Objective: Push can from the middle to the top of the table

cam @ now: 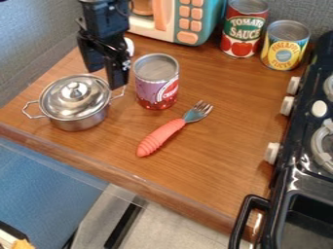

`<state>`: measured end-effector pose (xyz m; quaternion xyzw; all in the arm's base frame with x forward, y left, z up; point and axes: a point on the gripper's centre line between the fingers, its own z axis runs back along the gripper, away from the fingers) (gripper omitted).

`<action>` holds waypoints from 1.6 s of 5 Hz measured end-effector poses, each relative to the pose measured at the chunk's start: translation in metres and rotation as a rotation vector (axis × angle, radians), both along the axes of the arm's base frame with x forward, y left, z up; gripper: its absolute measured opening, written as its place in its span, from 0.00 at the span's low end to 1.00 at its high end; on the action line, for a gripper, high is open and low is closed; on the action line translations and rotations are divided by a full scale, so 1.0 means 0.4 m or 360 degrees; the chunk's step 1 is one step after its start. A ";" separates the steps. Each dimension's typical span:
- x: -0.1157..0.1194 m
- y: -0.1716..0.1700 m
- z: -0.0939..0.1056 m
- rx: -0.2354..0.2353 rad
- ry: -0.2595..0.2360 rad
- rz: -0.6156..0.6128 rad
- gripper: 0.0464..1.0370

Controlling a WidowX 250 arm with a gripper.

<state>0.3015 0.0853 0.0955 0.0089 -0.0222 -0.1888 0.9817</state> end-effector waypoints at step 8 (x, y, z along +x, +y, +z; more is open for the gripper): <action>0.249 -0.209 -0.075 -0.0058 -0.0088 -0.0055 0.96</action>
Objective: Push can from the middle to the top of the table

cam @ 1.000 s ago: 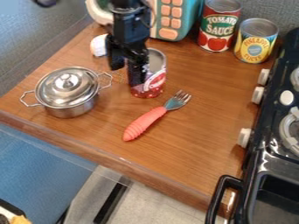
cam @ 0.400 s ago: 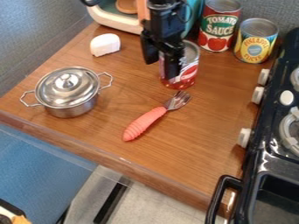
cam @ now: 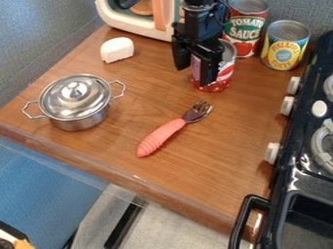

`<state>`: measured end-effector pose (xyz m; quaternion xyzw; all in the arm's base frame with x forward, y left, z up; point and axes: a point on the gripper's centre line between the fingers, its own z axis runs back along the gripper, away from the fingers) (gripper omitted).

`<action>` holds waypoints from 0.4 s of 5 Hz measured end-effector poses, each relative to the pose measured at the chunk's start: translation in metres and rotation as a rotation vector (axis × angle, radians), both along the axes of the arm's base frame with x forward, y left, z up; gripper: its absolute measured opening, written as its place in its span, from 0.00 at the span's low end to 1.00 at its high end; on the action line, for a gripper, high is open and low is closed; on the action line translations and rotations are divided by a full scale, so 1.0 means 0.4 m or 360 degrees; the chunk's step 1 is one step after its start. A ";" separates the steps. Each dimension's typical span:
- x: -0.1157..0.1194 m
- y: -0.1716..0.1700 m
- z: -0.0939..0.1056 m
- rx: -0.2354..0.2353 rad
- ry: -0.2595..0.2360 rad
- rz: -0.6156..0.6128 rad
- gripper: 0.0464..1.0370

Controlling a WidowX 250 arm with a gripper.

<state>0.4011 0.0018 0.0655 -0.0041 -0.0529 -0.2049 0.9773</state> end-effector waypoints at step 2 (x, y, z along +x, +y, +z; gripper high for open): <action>0.003 0.008 0.043 0.0015 -0.0024 0.0100 0.96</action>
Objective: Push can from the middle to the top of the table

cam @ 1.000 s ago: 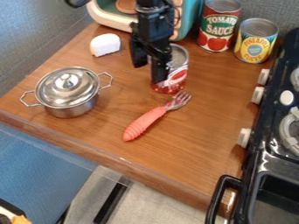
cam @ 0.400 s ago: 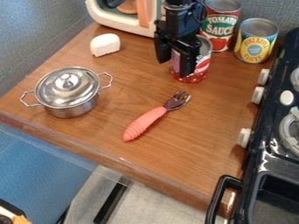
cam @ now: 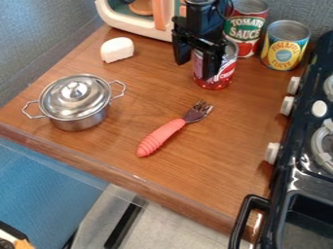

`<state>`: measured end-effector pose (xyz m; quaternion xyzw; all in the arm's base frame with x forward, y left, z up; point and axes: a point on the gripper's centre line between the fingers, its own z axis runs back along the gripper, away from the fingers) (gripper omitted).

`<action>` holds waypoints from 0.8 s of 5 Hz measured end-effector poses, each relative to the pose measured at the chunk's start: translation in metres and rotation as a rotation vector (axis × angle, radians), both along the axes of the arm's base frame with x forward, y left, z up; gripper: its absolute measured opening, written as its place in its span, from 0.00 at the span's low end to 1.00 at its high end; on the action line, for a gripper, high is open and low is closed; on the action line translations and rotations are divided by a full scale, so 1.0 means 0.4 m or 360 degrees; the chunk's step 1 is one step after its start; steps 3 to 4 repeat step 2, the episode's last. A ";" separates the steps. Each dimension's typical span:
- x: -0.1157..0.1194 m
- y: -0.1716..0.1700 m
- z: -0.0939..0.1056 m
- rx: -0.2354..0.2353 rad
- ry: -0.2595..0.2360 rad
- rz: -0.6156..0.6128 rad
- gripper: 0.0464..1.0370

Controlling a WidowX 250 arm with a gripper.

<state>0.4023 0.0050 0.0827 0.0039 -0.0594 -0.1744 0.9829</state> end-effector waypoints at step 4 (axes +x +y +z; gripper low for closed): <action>-0.066 0.079 0.133 0.0097 -0.0095 0.0246 0.96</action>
